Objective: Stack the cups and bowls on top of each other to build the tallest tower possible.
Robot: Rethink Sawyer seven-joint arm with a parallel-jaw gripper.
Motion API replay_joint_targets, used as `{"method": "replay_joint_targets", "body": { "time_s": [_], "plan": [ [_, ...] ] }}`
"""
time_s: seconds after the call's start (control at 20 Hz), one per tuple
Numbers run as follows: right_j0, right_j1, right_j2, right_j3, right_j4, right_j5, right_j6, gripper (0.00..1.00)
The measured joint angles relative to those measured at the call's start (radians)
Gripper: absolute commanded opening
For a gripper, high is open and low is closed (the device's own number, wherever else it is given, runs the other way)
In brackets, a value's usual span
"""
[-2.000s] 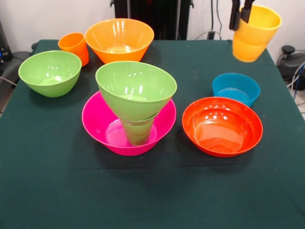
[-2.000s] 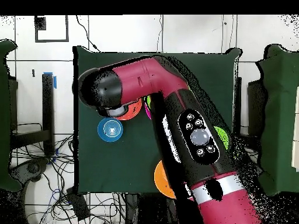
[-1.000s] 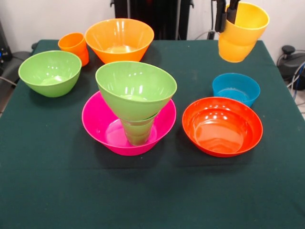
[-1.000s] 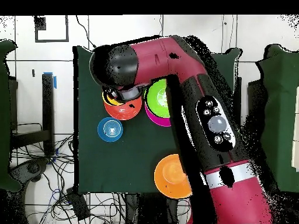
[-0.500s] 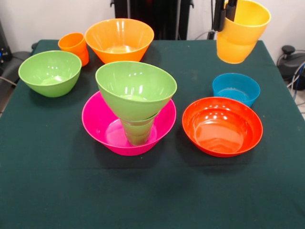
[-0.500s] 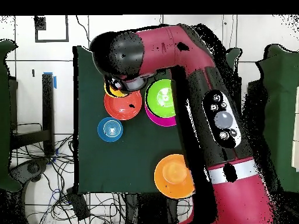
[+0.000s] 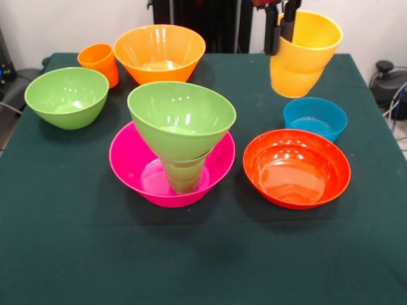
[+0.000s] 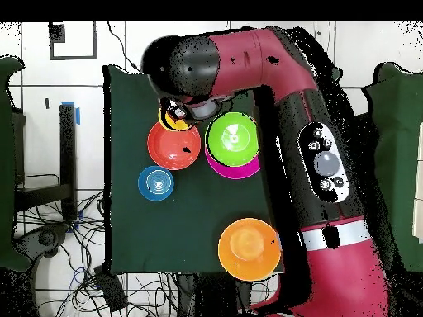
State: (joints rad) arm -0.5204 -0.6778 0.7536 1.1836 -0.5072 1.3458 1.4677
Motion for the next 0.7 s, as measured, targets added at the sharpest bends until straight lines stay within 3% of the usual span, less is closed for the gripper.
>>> {"method": "replay_joint_targets", "body": {
  "time_s": [0.7],
  "plan": [
    [-0.017,0.024,0.0,-0.056,-0.011,0.047,-0.057,0.0]
  ]
}}
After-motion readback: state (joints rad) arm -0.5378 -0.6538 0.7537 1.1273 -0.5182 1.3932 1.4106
